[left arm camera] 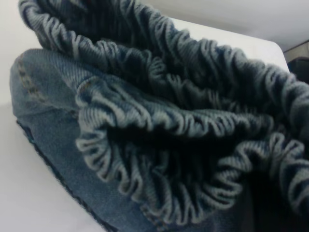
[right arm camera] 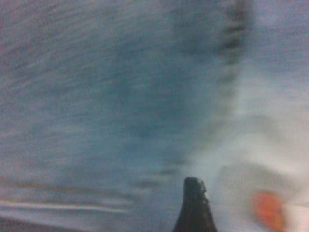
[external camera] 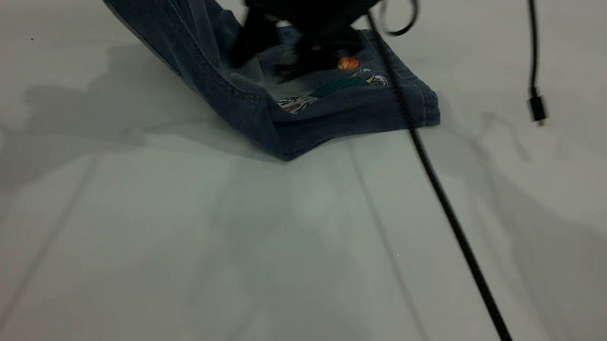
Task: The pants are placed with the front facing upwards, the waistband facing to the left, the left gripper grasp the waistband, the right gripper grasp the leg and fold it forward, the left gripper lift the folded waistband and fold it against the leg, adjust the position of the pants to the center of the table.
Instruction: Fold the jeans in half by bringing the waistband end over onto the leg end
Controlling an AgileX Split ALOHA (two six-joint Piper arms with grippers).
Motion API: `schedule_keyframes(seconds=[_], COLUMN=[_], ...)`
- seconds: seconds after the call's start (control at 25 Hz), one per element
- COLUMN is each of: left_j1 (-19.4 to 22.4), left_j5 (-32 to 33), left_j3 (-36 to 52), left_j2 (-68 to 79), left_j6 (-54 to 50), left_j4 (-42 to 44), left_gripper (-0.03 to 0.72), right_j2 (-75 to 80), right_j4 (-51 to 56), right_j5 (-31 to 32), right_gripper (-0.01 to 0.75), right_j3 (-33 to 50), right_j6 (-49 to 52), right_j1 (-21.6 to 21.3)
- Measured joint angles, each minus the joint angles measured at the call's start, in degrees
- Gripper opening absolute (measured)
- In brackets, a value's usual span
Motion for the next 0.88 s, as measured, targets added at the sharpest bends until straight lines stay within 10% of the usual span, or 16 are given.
schedule_keyframes(seconds=[0.4,0.88], left_j1=[-12.0,-22.1], left_j5=[-9.0,-16.9], left_j3=[0.0,0.0], left_j2=[0.0,5.3], left_j6=[0.9,1.2], left_j4=[0.1,-0.8], left_gripper=[0.081,0.081], right_j2=[1.4,-14.0], right_j4=[-6.0,-8.7], right_j5=[2.9,5.2], right_gripper=[0.454,0.454], right_j3=[0.0,-1.5], right_j6=[4.0,5.9], right_j1=[0.1,-17.3])
